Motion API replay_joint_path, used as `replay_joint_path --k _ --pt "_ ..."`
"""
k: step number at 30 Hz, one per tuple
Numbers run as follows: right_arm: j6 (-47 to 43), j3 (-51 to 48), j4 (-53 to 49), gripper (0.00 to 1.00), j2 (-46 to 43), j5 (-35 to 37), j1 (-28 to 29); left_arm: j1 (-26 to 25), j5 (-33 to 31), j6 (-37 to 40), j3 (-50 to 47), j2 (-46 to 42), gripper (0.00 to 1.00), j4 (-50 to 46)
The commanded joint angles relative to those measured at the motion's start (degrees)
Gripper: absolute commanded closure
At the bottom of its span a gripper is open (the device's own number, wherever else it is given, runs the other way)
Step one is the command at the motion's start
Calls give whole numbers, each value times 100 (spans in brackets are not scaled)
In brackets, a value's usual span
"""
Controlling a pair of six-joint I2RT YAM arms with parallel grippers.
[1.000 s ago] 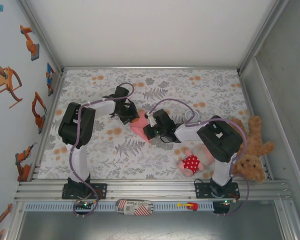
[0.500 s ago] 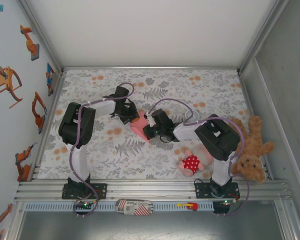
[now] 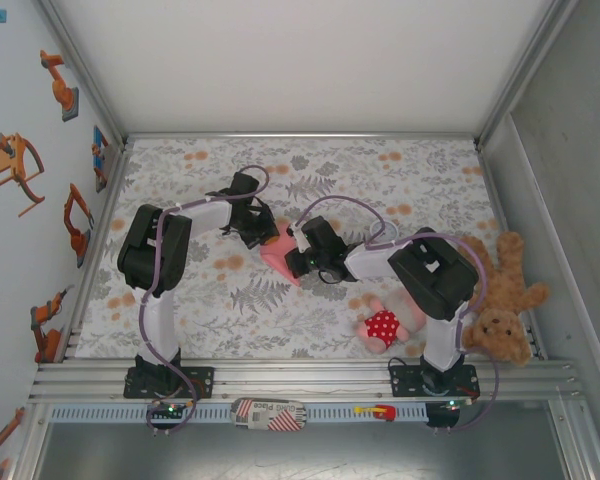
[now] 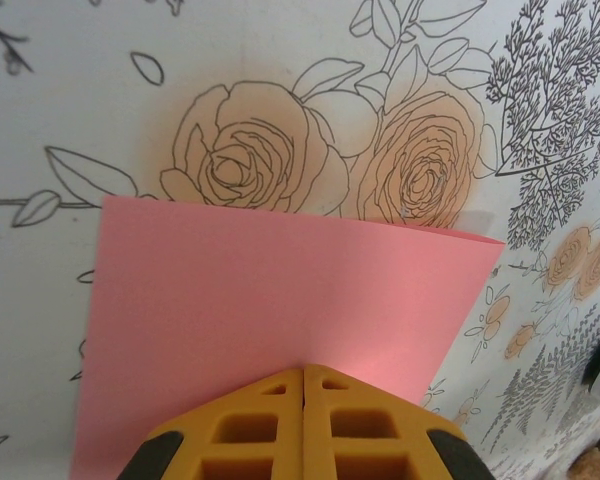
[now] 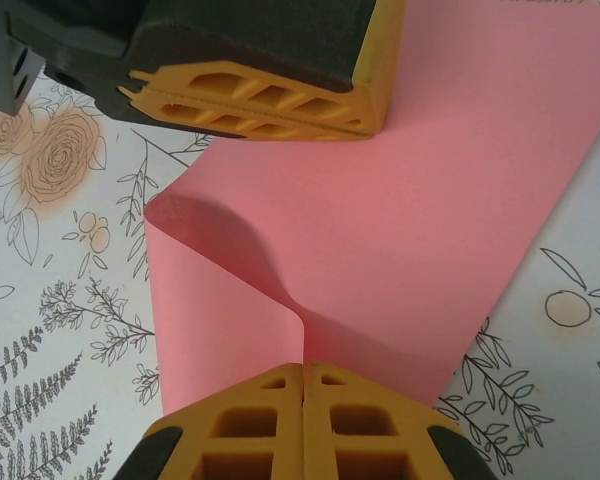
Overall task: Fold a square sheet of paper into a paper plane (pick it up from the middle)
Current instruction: Third fold the triangle at the center of the table.
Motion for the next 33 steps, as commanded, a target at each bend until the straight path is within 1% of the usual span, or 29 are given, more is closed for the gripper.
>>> replay_joint_path --k 1,20,33 --pt "12 137 -59 100 92 88 -30 -48 -29 106 27 186 95 -290" --pt "-10 158 -174 100 118 -201 -30 -49 -15 84 55 148 95 -290" --pt "7 201 -375 100 181 29 -33 -13 16 78 124 -14 93 -320"
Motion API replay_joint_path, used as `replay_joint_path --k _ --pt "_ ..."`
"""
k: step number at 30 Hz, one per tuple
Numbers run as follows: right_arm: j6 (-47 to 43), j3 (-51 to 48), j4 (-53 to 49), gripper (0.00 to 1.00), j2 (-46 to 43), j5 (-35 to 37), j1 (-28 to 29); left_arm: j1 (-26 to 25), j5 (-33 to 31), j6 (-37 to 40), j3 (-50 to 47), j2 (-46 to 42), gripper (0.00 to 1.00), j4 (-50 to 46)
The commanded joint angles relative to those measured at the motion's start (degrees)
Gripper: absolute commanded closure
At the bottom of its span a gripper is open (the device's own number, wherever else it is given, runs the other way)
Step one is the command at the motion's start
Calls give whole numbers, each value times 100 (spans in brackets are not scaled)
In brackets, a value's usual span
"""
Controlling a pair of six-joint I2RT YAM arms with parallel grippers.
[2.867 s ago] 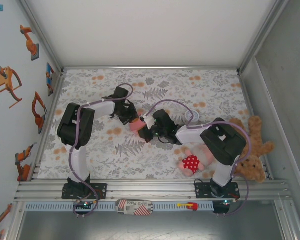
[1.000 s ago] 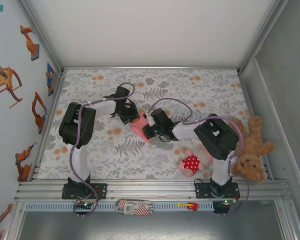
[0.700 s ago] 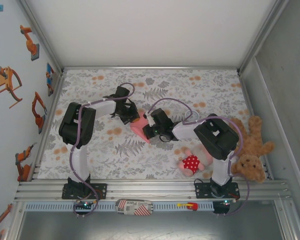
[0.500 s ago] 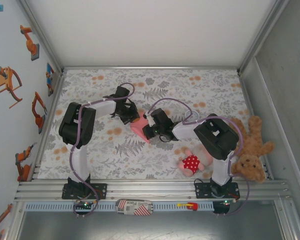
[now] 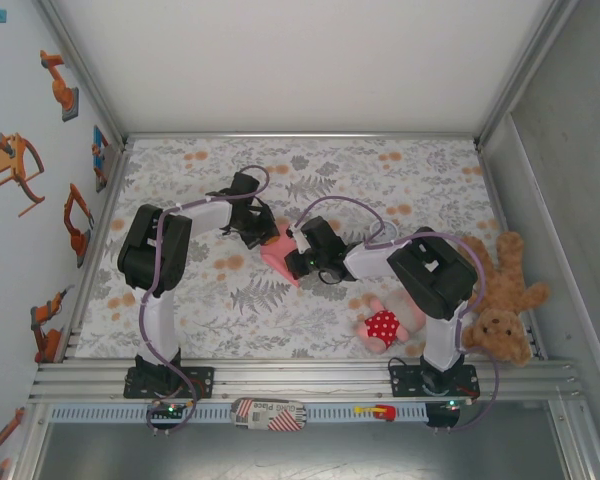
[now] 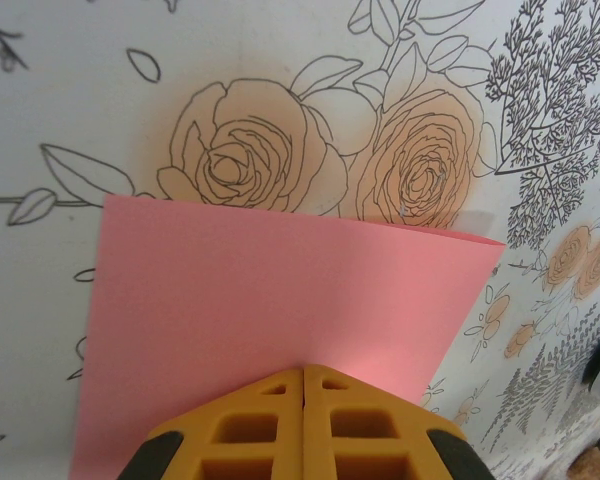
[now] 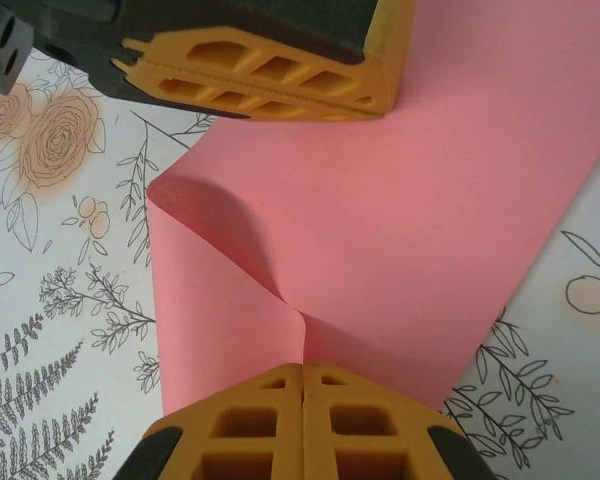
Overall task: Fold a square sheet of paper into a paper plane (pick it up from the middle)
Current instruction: Third fold the triangle at the center of the table.
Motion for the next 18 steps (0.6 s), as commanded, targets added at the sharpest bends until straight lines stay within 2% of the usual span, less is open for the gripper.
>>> replay_joint_path --k 1,9,12,18 --pt "7 146 -228 100 158 134 -30 1 7 75 144 -76 93 -341" --pt "46 155 -222 100 165 118 -28 72 -326 -100 -189 -981 83 -224" --pt "75 150 -213 100 163 109 -26 56 -159 -193 -846 -1456 76 493" --pt "91 146 -191 100 136 51 -27 -78 -10 -598 -2046 -2187 75 1645"
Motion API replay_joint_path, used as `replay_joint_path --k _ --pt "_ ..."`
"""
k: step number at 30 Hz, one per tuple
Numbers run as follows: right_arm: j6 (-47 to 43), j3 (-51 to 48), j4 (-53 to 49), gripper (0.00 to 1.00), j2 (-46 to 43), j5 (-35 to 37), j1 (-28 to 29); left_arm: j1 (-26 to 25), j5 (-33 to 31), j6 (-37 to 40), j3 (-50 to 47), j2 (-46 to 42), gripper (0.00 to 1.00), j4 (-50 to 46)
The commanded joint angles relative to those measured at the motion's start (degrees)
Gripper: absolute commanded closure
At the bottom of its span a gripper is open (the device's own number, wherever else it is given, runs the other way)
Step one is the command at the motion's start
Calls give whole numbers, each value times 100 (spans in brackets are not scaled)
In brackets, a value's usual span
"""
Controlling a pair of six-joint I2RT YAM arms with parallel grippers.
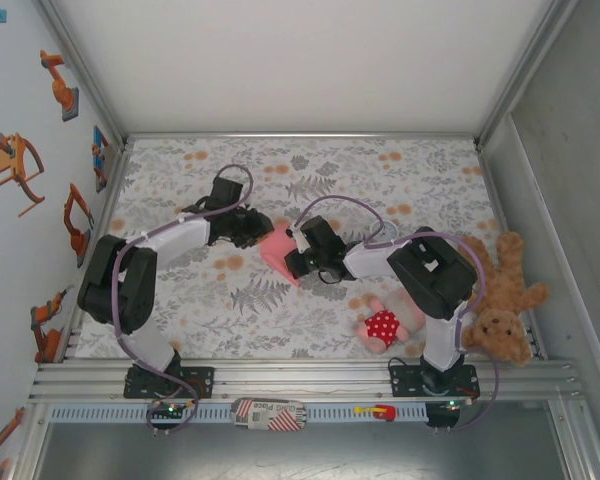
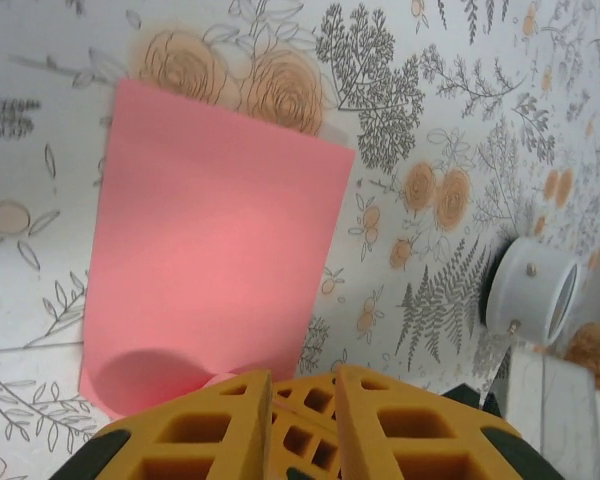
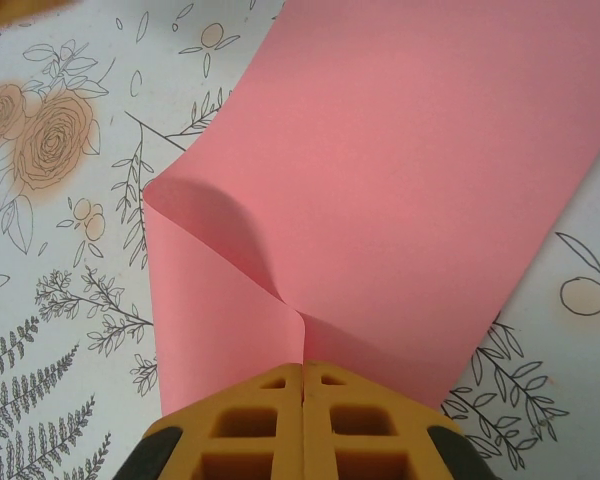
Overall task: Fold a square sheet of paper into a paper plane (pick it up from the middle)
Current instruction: Third fold the triangle at the center of the table.
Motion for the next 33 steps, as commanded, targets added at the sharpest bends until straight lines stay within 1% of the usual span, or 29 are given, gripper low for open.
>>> replay_joint_path --k 1,6,13,21,33 --pt "102 104 -113 100 115 25 -27 -113 110 -301 -510 -272 75 702" --pt "113 118 -111 100 142 2 -27 -334 43 -457 -925 -477 80 901" --pt "121 133 -128 100 149 11 -28 -564 110 -632 -1078 -188 87 1129" --pt "115 153 -162 100 123 20 -26 -573 56 -633 -977 134 88 1032" --pt "132 188 -198 100 142 2 -38 -571 -59 -575 -995 282 89 799"
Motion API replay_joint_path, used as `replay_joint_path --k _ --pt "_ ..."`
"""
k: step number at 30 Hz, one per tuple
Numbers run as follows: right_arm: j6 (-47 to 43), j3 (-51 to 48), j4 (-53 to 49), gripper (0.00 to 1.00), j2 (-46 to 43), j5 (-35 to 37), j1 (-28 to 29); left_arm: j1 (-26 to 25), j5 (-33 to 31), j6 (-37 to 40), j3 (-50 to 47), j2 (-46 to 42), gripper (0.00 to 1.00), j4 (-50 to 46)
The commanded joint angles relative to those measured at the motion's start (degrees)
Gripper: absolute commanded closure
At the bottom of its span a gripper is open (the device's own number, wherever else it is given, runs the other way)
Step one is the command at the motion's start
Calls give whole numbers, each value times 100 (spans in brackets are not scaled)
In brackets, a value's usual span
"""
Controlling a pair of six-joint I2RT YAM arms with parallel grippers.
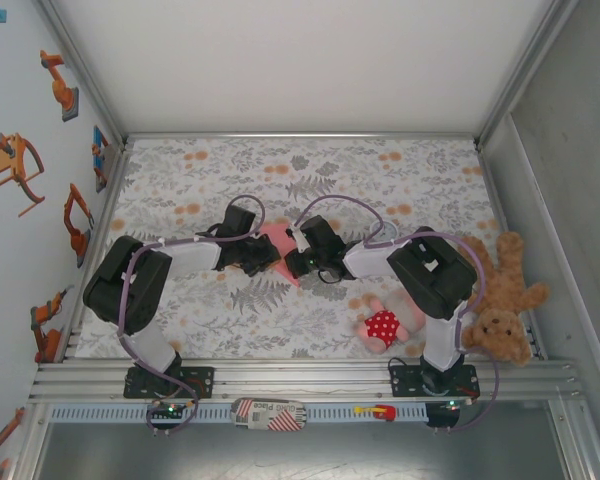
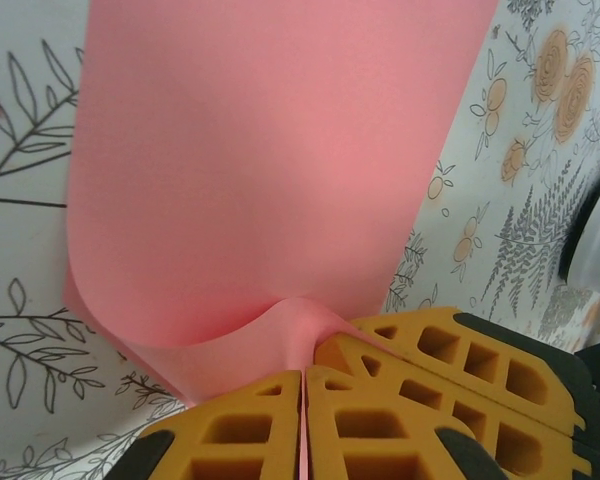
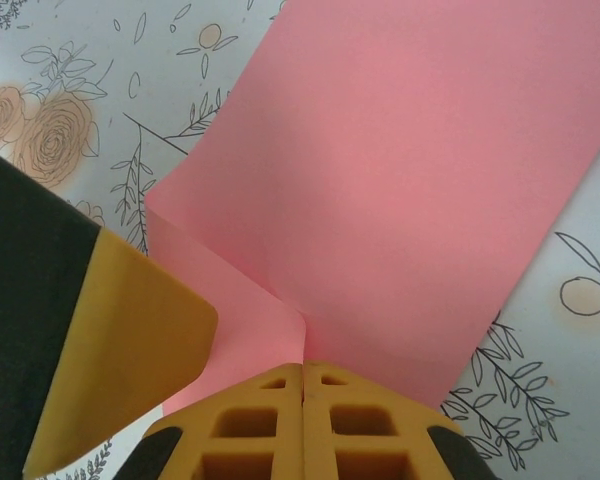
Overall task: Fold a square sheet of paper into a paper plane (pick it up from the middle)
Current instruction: Third fold the triangle at the center of the table.
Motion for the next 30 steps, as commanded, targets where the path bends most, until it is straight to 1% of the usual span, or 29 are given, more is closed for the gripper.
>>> replay_joint_path --k 1,13,18,24,30 --pt "91 143 -139 100 137 20 -25 -11 -68 -9 12 114 89 -193" --pt "112 151 -136 100 145 11 -28 -12 -133 28 58 206 90 -300" --pt "122 146 -139 100 64 -15 -27 9 -133 72 179 86 90 -377" --pt "138 149 -125 100 -26 7 -30 168 -390 393 675 -134 84 -797" --pt "209 115 -51 100 -31 47 -28 483 -421 634 1270 410 82 -1100"
